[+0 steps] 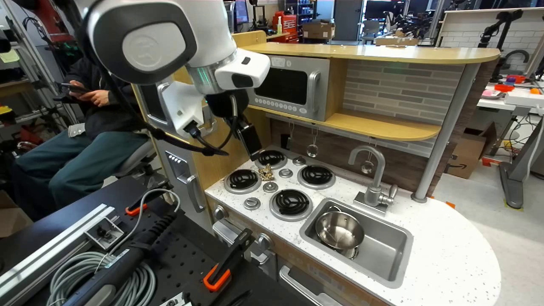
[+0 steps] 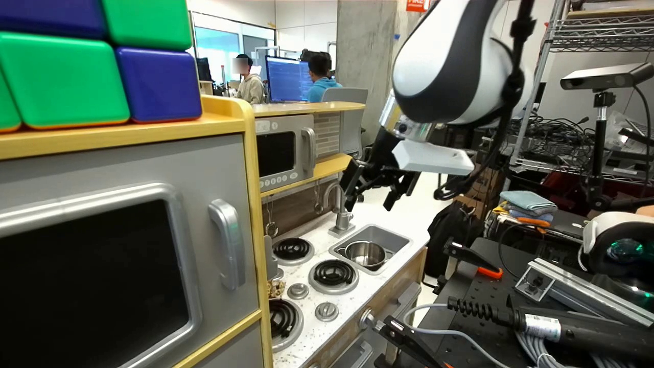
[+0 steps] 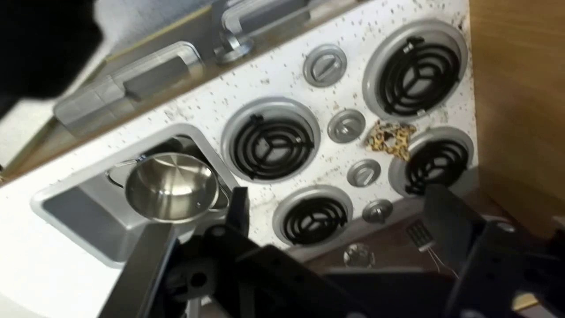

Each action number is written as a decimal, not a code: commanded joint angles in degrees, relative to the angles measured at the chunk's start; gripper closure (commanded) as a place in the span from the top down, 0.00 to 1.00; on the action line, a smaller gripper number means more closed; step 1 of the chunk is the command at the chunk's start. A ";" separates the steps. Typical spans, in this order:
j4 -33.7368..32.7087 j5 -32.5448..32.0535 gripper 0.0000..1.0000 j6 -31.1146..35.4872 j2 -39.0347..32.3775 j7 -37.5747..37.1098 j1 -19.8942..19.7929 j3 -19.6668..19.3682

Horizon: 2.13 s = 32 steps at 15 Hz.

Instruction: Pick up the plush toy from the stove and put it inside the silver pot in the sink

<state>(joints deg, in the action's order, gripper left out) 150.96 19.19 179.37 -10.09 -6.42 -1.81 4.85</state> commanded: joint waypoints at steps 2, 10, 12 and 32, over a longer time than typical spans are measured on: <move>-11.04 2.79 1.00 17.52 -18.29 1.06 -7.56 11.80; -34.33 -1.71 1.00 16.27 -43.76 -12.35 -3.88 8.20; -30.21 -2.28 1.00 16.52 -40.71 -11.97 -3.68 7.77; -45.26 -4.98 1.00 14.80 -49.63 -7.06 14.81 -3.12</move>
<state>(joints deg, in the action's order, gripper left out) 110.43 12.56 193.41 -56.34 -13.64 7.75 6.46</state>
